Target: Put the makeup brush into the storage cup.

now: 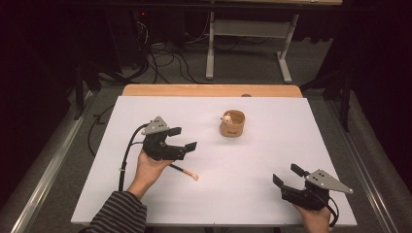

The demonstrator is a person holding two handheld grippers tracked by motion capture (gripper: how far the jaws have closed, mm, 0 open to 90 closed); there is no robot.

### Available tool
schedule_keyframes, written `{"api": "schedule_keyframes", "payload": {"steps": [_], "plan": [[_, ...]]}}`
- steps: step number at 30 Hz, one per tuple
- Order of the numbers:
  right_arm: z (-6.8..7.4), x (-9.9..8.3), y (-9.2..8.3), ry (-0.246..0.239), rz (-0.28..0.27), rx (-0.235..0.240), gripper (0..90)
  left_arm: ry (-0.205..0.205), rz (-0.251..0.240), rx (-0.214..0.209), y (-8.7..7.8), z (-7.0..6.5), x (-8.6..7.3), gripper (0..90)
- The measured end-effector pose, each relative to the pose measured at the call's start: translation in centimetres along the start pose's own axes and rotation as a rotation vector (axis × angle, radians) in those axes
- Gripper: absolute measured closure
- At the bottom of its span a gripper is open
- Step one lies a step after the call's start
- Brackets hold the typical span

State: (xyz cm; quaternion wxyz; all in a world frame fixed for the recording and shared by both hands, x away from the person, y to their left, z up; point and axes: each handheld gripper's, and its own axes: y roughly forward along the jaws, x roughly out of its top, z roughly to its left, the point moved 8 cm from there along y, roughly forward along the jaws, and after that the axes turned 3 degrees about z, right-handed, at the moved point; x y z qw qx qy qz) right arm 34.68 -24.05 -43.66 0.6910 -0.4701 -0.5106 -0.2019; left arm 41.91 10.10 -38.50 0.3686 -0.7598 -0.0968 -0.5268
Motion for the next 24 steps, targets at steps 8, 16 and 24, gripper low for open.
{"api": "schedule_keyframes", "payload": {"steps": [8, 16, 24], "plan": [[0.03, -0.03, 0.04, 0.003, 0.004, 0.002, 25.1, 0.015, 0.049, 0.009, -0.13, 0.23, -0.17, 18.0], [-0.05, -0.05, 0.04, 0.007, 0.007, -0.003, 25.2, 0.034, 0.112, 0.027, -0.28, 0.51, -0.38, 18.2], [-0.01, -0.03, 0.03, 0.001, 0.004, 0.001, 25.2, 0.060, 0.182, 0.044, -0.30, 0.66, -0.66, 18.1]]}}
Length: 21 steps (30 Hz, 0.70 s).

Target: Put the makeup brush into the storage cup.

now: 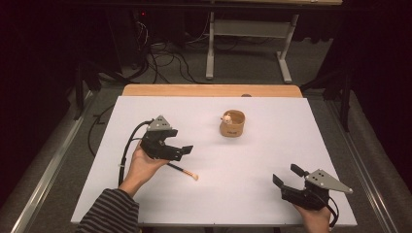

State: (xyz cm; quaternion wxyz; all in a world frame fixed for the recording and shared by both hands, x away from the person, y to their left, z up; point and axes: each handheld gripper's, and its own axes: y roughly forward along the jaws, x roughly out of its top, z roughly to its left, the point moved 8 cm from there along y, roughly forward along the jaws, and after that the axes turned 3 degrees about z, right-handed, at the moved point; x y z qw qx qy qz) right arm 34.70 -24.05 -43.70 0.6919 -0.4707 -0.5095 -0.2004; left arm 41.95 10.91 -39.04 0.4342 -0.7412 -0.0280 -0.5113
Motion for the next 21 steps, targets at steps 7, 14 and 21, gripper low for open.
{"api": "schedule_keyframes", "payload": {"steps": [7, 14, 21], "plan": [[0.0, 0.0, 0.0, 0.002, 0.002, 0.000, 25.2, 0.013, 0.068, -0.001, 0.0, 0.3, -0.5, 18.2], [0.1, 0.0, 0.0, 0.004, 0.005, 0.001, 25.2, 0.026, 0.138, -0.011, 0.2, 0.3, -1.0, 18.2], [0.1, 0.0, 0.0, 0.001, 0.006, 0.001, 25.2, 0.031, 0.188, -0.013, 0.3, 0.3, -1.1, 18.5]]}}
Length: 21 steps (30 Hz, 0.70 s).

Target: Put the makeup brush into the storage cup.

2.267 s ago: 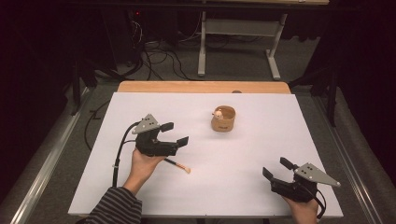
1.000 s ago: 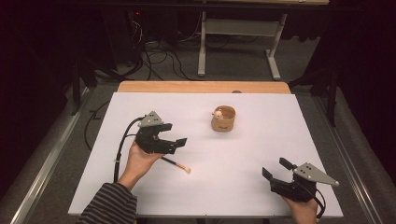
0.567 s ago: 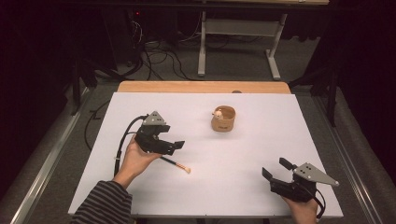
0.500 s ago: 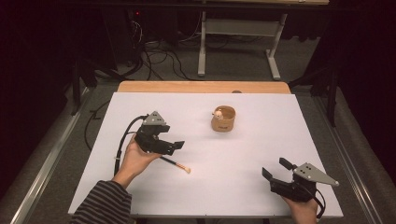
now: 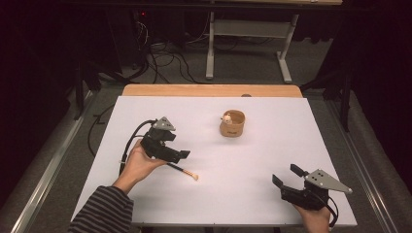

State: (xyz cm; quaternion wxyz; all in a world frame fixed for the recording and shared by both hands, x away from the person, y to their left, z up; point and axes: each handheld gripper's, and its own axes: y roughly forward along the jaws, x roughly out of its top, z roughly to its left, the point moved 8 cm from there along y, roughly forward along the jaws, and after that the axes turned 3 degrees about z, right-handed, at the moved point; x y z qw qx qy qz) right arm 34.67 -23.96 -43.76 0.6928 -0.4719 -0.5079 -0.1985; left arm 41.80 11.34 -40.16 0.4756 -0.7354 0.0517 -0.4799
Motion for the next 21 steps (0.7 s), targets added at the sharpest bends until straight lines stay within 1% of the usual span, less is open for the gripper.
{"api": "schedule_keyframes", "payload": {"steps": [4, 6, 17, 19, 21], "plan": [[-0.02, 0.01, -0.02, 0.000, -0.002, 0.002, 25.2, 0.007, 0.018, -0.001, 0.16, -0.08, 0.04, 18.5], [-0.02, 0.01, -0.02, 0.003, -0.003, 0.002, 25.2, 0.014, 0.027, 0.013, 0.22, -0.04, 0.06, 18.8], [-0.02, 0.06, -0.08, -0.004, -0.008, 0.000, 25.2, 0.018, 0.100, 0.006, 0.42, 0.02, -0.06, 19.1], [-0.01, 0.04, -0.08, 0.001, -0.006, -0.001, 25.2, 0.027, 0.117, 0.009, 0.46, 0.05, -0.11, 19.2], [0.00, 0.05, -0.07, -0.002, -0.007, 0.000, 25.2, 0.040, 0.138, 0.021, 0.52, 0.09, -0.18, 19.2]]}}
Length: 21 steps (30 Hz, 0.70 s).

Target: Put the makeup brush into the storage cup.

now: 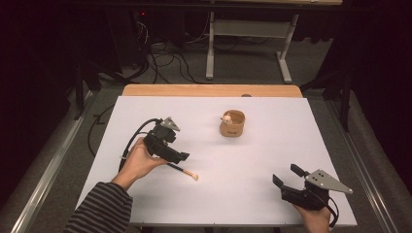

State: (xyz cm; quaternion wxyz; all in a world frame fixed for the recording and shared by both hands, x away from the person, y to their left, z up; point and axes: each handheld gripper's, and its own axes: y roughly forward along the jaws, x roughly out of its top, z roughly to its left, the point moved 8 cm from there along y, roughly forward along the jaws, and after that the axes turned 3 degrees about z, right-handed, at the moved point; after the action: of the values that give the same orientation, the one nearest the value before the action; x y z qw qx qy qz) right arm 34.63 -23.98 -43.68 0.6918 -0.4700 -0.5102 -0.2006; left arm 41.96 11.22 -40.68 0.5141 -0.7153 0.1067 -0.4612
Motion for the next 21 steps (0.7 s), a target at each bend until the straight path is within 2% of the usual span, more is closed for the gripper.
{"api": "schedule_keyframes", "payload": {"steps": [2, 14, 21], "plan": [[0.0, 0.0, 0.0, -0.001, 0.000, -0.002, 25.2, 0.012, 0.036, -0.001, 0.2, 0.0, -0.2, 18.6], [-0.1, 0.0, 0.0, -0.002, 0.000, -0.002, 25.2, 0.028, 0.106, -0.024, 1.0, -0.1, -0.8, 17.9], [-0.1, 0.0, 0.0, -0.003, 0.000, 0.000, 25.2, 0.037, 0.150, -0.022, 1.6, 0.0, -1.3, 17.9]]}}
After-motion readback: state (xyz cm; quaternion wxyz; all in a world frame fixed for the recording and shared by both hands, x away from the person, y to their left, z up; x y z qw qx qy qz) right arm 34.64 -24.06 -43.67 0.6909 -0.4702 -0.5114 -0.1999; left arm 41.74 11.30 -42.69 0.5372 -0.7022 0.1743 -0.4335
